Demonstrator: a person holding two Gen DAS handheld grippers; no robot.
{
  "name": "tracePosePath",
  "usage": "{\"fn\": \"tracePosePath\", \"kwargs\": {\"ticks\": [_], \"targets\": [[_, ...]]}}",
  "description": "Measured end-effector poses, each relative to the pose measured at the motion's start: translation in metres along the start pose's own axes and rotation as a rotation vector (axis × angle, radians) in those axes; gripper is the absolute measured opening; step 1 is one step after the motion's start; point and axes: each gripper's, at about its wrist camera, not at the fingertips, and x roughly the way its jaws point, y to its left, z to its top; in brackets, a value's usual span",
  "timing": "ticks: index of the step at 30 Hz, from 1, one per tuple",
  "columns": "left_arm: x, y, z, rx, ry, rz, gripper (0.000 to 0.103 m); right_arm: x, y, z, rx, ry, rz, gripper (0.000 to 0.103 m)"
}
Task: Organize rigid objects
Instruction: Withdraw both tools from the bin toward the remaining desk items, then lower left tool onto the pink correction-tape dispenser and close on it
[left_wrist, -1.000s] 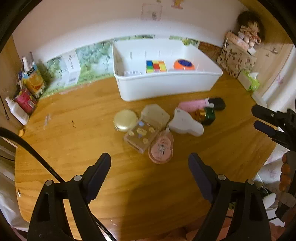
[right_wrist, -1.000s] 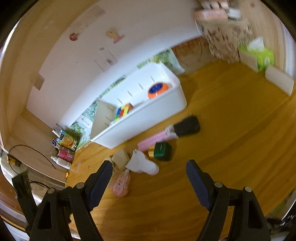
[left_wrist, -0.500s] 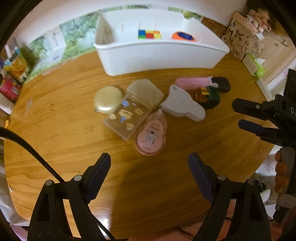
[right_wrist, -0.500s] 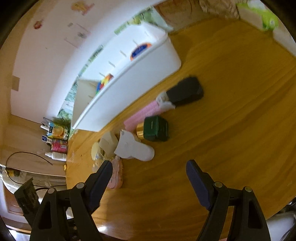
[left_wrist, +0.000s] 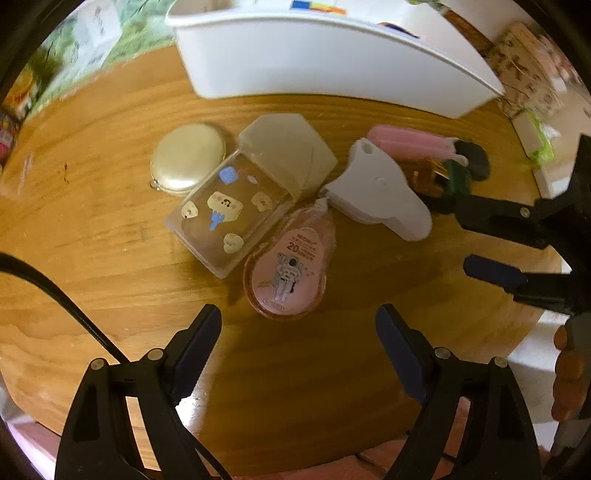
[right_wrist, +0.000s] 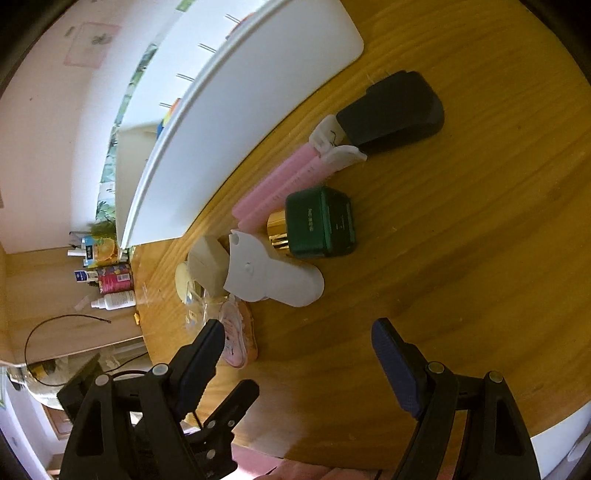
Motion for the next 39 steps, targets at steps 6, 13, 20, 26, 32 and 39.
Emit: {"fn": "tracePosePath", "kwargs": {"ticks": [6,13,20,26,32,39], "targets": [[0.011,0.01,0.013,-0.108,0.05,-0.031,0.087,0.005,-0.007,0.014,0.094,0.054,-0.011,0.082],[0.016,0.011,0.032,-0.142,0.057,-0.017,0.087,0.011,-0.006,0.027,0.113,0.087,-0.032,0.082],[0.018,0.003,0.051,-0.119,0.06,0.077,0.077,0.019,-0.001,0.034,0.121,0.122,-0.062,0.082],[0.019,-0.011,0.062,-0.094,0.052,0.097,0.061,0.024,0.008,0.04,0.094,0.124,-0.102,0.083],[0.019,-0.018,0.062,-0.066,0.047,0.126,0.058,0.028,0.017,0.04,0.079,0.135,-0.131,0.084],[0.021,-0.016,0.036,-0.063,0.054,0.122,0.057,0.033,0.023,0.04,0.112,0.142,-0.144,0.085]]}}
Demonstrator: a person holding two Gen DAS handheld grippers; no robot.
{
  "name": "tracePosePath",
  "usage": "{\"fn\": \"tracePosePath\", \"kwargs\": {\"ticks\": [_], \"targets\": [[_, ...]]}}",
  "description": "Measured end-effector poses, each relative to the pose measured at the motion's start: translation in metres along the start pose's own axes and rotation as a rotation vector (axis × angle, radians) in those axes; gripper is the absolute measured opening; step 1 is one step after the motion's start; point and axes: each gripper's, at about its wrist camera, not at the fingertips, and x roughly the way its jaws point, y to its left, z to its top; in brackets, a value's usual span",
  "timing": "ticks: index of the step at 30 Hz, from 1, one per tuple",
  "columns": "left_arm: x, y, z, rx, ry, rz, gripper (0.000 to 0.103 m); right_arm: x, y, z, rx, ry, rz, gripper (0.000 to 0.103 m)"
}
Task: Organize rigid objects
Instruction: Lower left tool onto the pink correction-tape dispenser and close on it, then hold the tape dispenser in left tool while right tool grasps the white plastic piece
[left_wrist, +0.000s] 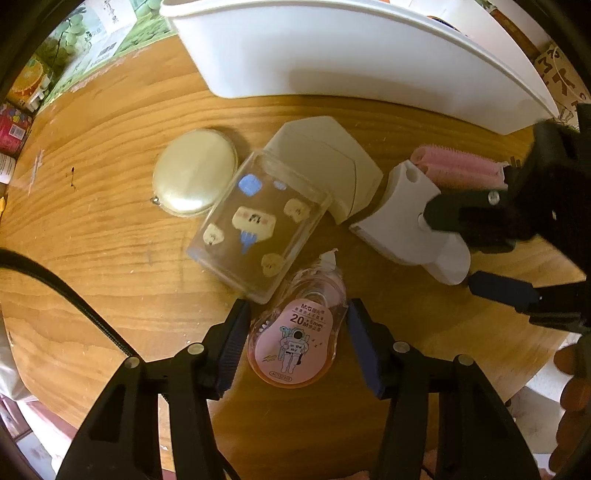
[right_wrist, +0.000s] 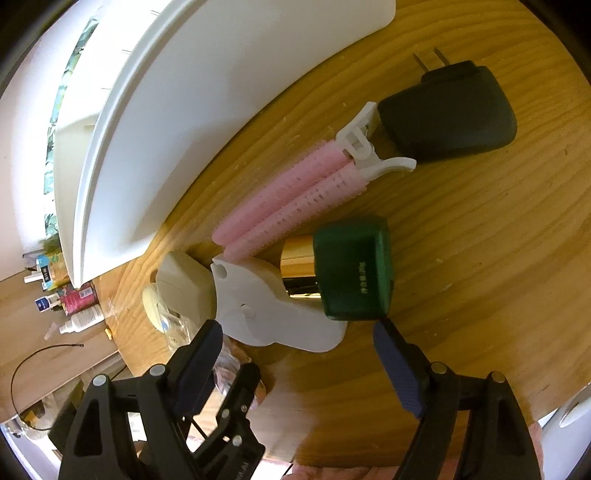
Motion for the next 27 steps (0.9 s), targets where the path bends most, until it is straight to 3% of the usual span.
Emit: {"fn": "tracePosePath", "kwargs": {"ticks": [7,12,27], "targets": [[0.002,0.014,-0.018,-0.01,0.011,-0.01,0.057,0.005,0.008,0.0,0.04,-0.012,-0.035,0.09],[0.0,0.03,-0.03,-0.009,0.013,-0.03,0.057,0.012,0.015,-0.001,0.066,-0.02,-0.053,0.101],[-0.003,0.028,-0.051,0.081,0.01,-0.049,0.058,0.035,0.057,-0.007,0.119,-0.08,-0.209,0.101]]}}
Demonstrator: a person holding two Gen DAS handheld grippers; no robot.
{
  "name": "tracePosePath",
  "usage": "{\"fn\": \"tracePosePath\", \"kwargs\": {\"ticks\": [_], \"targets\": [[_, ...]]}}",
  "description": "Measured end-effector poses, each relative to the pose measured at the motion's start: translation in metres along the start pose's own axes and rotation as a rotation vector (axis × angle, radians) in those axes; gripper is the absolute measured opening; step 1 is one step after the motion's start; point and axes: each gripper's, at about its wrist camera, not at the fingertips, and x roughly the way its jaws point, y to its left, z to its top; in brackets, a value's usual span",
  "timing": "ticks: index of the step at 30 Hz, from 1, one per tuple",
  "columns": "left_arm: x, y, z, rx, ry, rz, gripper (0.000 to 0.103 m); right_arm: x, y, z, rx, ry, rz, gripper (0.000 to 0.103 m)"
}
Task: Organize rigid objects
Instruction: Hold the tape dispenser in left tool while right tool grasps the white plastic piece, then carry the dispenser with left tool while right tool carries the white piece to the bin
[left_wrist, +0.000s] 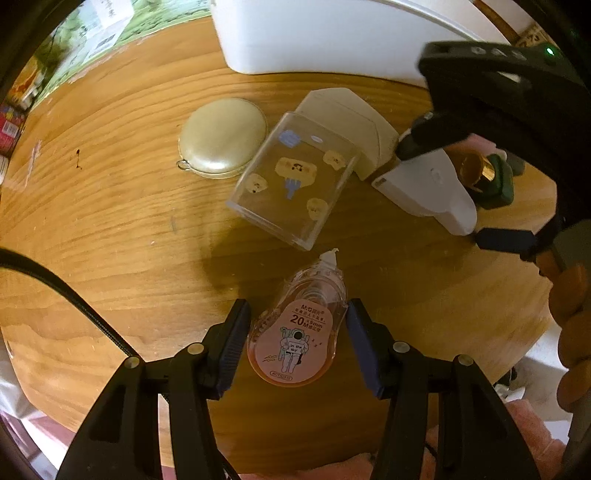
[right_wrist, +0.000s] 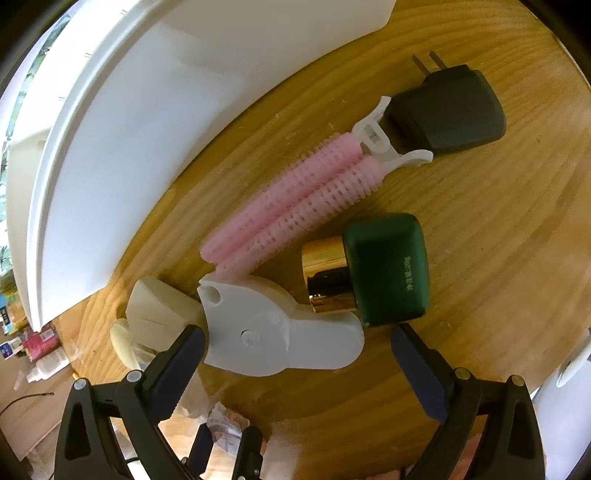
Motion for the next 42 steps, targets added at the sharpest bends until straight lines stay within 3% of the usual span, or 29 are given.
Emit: {"fn": "tracePosePath", "kwargs": {"ticks": [13,20,29,42], "targets": [[-0.016,0.019,-0.01,0.023,-0.006,-0.056,0.058,0.017,0.041,-0.004,0.026,-0.011,-0.135,0.101],[-0.018,0.03,-0.012,0.02,-0.01,-0.079,0.058,0.022,0.054,-0.006,0.006,-0.009,-0.164,0.097],[-0.021,0.035,-0.016,0.012,-0.013,-0.085,0.057,0.015,0.059,-0.011,-0.005,-0.026,-0.134,0.083],[-0.017,0.052,-0.021,-0.019,-0.005,-0.104,0.057,0.017,0.056,-0.038,-0.089,-0.052,-0.076,0.082]]}}
